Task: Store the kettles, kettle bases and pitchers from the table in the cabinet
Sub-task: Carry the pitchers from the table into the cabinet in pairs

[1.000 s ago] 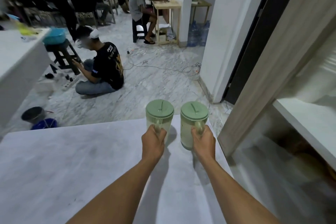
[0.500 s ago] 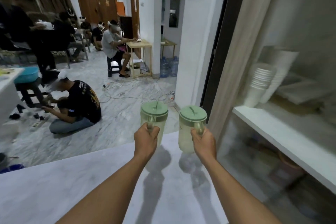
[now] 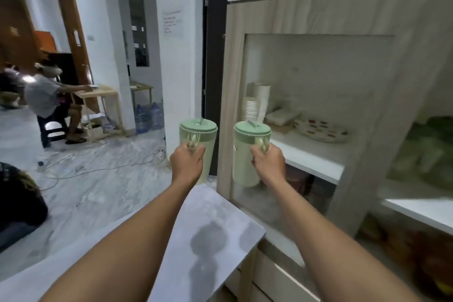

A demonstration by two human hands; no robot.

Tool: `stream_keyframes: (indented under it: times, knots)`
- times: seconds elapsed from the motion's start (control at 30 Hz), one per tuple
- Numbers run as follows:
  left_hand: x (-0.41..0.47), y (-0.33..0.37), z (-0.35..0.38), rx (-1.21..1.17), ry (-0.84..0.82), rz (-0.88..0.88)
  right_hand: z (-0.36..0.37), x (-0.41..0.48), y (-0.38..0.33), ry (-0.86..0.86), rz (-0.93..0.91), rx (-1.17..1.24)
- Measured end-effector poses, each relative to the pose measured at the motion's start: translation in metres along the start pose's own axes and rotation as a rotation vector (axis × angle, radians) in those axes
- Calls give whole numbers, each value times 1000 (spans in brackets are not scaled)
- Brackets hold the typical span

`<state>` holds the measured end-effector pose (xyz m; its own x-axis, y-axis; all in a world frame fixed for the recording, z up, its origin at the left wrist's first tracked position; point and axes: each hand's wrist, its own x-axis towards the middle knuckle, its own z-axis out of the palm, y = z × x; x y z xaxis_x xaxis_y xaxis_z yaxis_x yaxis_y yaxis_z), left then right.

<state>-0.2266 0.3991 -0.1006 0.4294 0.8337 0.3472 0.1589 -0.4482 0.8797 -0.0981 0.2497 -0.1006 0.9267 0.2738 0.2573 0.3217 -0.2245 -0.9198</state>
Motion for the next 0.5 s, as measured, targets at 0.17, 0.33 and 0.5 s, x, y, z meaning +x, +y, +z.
stream_keyframes:
  times: [0.17, 0.33, 0.5]
  knots:
    - [-29, 58, -1, -75, -38, 73, -69, -18, -29, 129, -30, -15]
    - [-76, 106, -5, -178, -53, 66, -131, -53, -48, 241, -72, -1]
    - [-133, 143, -8, -225, -88, 60, -191, -101, -56, 307, -70, -12]
